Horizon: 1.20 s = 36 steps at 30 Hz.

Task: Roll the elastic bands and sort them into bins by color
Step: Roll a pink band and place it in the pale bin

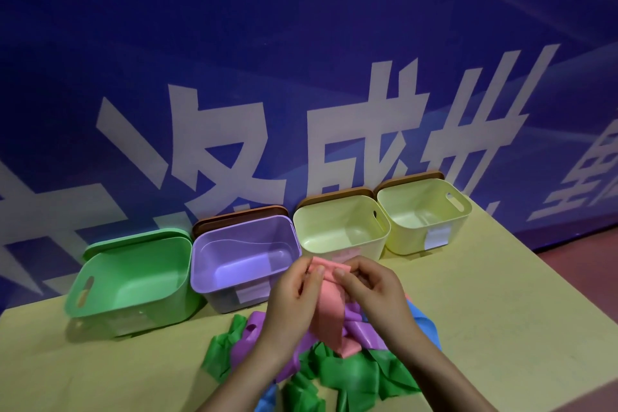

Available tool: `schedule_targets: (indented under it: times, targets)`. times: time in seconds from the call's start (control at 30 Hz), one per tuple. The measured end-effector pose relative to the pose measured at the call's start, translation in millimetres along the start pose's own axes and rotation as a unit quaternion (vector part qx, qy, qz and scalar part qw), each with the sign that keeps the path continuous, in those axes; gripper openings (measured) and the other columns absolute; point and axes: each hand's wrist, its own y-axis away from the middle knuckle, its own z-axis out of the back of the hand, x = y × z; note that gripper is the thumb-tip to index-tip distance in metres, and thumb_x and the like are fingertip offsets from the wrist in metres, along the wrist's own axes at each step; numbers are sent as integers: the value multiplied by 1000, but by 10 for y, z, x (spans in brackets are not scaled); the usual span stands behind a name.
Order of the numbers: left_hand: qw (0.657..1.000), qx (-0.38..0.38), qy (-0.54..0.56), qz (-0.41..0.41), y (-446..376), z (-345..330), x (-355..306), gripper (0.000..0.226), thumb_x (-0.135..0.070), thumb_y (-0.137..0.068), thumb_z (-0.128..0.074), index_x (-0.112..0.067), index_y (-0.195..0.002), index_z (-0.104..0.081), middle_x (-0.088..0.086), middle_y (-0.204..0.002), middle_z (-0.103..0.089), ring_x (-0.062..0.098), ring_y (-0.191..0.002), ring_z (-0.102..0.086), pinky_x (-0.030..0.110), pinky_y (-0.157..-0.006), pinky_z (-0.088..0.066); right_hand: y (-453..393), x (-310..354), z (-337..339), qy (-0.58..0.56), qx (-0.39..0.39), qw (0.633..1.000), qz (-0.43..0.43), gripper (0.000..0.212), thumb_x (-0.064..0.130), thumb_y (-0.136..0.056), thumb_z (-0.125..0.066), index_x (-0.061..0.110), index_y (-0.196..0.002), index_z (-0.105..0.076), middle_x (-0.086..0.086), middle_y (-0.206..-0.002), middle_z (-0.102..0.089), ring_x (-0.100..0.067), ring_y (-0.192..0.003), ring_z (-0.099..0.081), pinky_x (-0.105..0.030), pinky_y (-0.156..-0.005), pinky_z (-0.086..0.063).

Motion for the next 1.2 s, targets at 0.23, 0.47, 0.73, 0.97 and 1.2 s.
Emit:
schedule_targets:
  times: [0.23,0.47,0.73,0.97,1.2]
  targets:
    - [896,158,347,227,-75,110,-146,34,-32,-84,-51,-10,-99,-70,17,-100,-71,23,-83,-70,33,-70,-58,-85,92,71,-89,21,995,-28,25,20,-73,-65,-2,-84,-70,-4,-66,-59,-8,-60,-49,-17,-59,-40]
    - [923,219,240,206,-30,120,-124,15,-11,-95,-53,-3,-102,-63,17,-81,-72,22,-69,-70,29,-67,-57,-160,112,115,-86,39,994,-61,14,28,-69,-69,16,-62,-70,-2,-53,-50,-11,-51,-45,-18,-53,-38]
    - [966,185,99,149,-11,75,-199,15,-7,-98,-47,-10,-98,-62,3,-66,-70,12,-51,-63,20,-48,-49,-148,109,94,-70,0,996,-52,20,-2,-88,-61,5,-70,-67,3,-51,-53,-4,-48,-48,-14,-52,-39]
    - [982,122,78,119,64,-8,-220,25,-13,-100,-42,-8,-88,-63,1,-56,-65,5,-46,-60,14,-50,-42,-65,-29,12,24,-78,996,34,16,10,-86,-68,24,-79,-74,-2,-79,-69,-17,-75,-64,-31,-70,-51]
    - [987,109,53,104,40,-27,-156,24,-16,-100,-43,-7,-94,-65,2,-54,-64,3,-43,-52,13,-50,-37,-61,-44,57,134,-51,980,139,19,31,-82,-65,33,-99,-72,14,-85,-62,-7,-75,-59,-11,-69,-42]
